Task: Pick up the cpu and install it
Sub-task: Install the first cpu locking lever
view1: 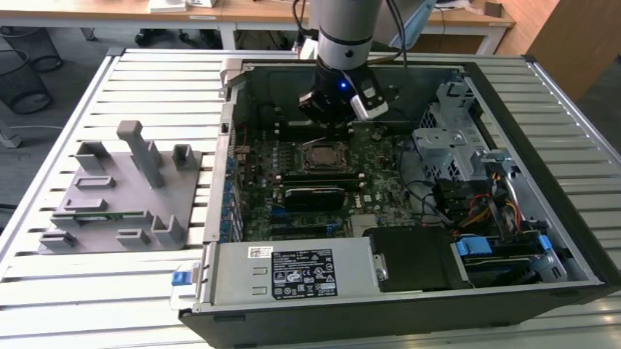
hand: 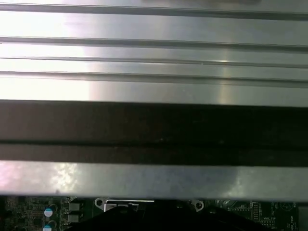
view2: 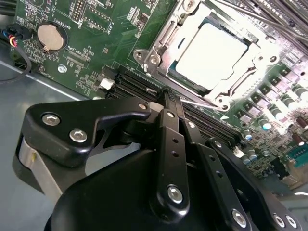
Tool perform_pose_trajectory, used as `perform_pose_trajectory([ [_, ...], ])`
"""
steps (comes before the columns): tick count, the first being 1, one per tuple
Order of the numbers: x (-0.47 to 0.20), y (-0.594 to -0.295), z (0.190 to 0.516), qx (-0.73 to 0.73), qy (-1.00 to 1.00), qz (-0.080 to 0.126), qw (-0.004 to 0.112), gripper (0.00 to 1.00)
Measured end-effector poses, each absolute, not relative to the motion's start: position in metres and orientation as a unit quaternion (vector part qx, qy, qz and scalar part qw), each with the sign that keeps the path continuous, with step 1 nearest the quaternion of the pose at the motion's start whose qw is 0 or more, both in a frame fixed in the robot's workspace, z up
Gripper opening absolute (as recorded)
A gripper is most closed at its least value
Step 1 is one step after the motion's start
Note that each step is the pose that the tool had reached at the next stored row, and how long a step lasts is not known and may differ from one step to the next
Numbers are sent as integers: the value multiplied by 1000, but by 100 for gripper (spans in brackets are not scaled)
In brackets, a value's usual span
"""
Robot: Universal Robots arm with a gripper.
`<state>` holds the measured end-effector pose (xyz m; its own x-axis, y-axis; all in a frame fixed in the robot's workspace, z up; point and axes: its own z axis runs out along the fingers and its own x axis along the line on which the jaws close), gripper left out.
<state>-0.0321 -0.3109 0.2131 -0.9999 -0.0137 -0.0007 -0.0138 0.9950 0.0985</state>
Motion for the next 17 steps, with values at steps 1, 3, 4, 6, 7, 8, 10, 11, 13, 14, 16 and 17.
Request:
perform_pose_trajectory([
  [1, -32, -311, 212, -7, 999, 49, 0, 11],
  [3, -31, -311, 211, -7, 999, 49, 0, 11],
  [4, -31, -311, 210, -7, 999, 49, 0, 11],
  [6, -30, -311, 209, -7, 999, 49, 0, 11],
  [7, -30, -311, 208, -7, 999, 49, -1, 11],
  [8, -30, -311, 207, -7, 999, 49, -1, 11],
  [10, -30, -311, 206, -7, 999, 49, -1, 11],
  [11, -30, -311, 206, -7, 999, 49, -1, 11],
  [13, -29, -311, 205, -7, 999, 49, -1, 11],
  [14, -29, -311, 205, -7, 999, 49, -1, 11],
  [16, -29, -311, 205, -7, 999, 49, -2, 11],
  [17, -29, -311, 205, -7, 999, 49, -2, 11],
])
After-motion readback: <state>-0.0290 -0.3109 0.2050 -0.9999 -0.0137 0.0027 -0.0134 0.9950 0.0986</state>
